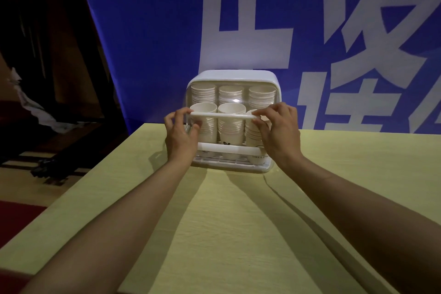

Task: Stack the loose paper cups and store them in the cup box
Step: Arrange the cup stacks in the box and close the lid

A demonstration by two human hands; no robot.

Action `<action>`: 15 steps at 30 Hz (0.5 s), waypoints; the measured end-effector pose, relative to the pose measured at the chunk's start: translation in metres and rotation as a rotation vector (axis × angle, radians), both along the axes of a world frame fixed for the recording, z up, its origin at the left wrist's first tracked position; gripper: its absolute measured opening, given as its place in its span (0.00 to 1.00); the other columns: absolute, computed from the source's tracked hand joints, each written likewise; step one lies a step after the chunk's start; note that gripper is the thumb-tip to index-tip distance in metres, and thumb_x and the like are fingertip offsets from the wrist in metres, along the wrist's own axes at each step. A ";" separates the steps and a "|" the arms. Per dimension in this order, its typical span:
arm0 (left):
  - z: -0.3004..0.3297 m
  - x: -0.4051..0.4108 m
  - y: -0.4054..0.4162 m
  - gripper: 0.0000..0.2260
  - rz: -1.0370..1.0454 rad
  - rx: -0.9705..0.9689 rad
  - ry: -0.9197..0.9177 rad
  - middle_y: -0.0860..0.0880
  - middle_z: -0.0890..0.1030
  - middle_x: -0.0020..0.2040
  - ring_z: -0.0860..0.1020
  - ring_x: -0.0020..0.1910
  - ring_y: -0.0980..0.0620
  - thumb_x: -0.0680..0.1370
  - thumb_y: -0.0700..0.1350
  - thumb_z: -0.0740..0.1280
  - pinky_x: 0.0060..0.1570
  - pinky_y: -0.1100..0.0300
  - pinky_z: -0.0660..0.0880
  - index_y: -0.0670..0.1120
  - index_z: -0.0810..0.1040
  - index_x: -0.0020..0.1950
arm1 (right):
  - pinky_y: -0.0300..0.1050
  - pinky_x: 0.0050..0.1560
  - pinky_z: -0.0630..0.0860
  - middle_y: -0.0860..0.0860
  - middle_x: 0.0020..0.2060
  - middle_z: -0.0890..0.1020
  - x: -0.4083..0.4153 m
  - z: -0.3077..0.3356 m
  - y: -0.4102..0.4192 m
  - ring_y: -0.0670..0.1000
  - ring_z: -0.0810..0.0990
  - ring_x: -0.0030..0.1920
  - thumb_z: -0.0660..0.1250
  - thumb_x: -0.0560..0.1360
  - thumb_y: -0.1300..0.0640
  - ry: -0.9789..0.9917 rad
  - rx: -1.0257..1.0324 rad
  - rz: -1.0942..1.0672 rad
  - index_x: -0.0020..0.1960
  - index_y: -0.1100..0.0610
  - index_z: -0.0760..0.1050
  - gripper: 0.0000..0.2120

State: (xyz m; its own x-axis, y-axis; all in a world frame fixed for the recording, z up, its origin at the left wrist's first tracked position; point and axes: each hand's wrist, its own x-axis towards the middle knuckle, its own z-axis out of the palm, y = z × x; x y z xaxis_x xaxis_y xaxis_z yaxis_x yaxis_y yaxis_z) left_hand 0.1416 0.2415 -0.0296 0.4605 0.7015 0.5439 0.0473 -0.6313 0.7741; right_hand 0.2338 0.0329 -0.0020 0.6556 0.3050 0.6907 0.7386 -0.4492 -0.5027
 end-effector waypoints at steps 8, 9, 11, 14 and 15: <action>-0.009 -0.005 -0.004 0.13 -0.037 -0.008 -0.039 0.53 0.66 0.61 0.74 0.53 0.51 0.77 0.42 0.69 0.50 0.57 0.73 0.56 0.72 0.57 | 0.45 0.49 0.72 0.48 0.55 0.75 0.000 -0.015 -0.007 0.51 0.66 0.61 0.68 0.77 0.49 -0.077 -0.054 0.010 0.59 0.50 0.81 0.12; -0.017 -0.009 -0.003 0.14 -0.056 0.023 -0.025 0.53 0.65 0.61 0.73 0.55 0.50 0.75 0.40 0.68 0.53 0.55 0.73 0.55 0.72 0.56 | 0.46 0.47 0.73 0.49 0.55 0.76 0.001 -0.024 -0.011 0.52 0.67 0.61 0.69 0.77 0.49 -0.120 -0.090 0.010 0.58 0.50 0.82 0.12; -0.032 -0.017 0.000 0.12 -0.062 0.087 0.013 0.51 0.67 0.61 0.70 0.61 0.47 0.74 0.44 0.66 0.57 0.53 0.72 0.52 0.74 0.56 | 0.50 0.45 0.77 0.51 0.54 0.78 0.004 -0.041 -0.017 0.55 0.68 0.60 0.71 0.75 0.49 -0.225 -0.171 0.004 0.55 0.50 0.82 0.11; -0.046 -0.024 0.001 0.14 -0.058 0.185 0.051 0.48 0.70 0.66 0.67 0.67 0.47 0.73 0.53 0.62 0.61 0.53 0.68 0.51 0.75 0.57 | 0.51 0.43 0.78 0.53 0.54 0.79 0.004 -0.053 -0.021 0.56 0.69 0.59 0.72 0.74 0.51 -0.291 -0.219 -0.008 0.55 0.51 0.83 0.11; -0.047 -0.024 0.002 0.14 -0.064 0.189 0.055 0.47 0.69 0.67 0.66 0.68 0.47 0.74 0.52 0.64 0.61 0.53 0.67 0.51 0.75 0.58 | 0.51 0.43 0.78 0.53 0.54 0.79 0.005 -0.054 -0.021 0.56 0.69 0.59 0.72 0.74 0.51 -0.298 -0.205 -0.008 0.56 0.51 0.83 0.11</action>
State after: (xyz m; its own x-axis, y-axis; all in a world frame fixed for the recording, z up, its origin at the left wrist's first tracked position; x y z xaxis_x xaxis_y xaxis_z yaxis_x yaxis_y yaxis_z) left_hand 0.1177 0.2439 -0.0770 0.5330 0.5581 0.6359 0.0413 -0.7678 0.6393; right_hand 0.2387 0.0121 -0.0557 0.4376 0.4524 0.7771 0.8352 -0.5247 -0.1649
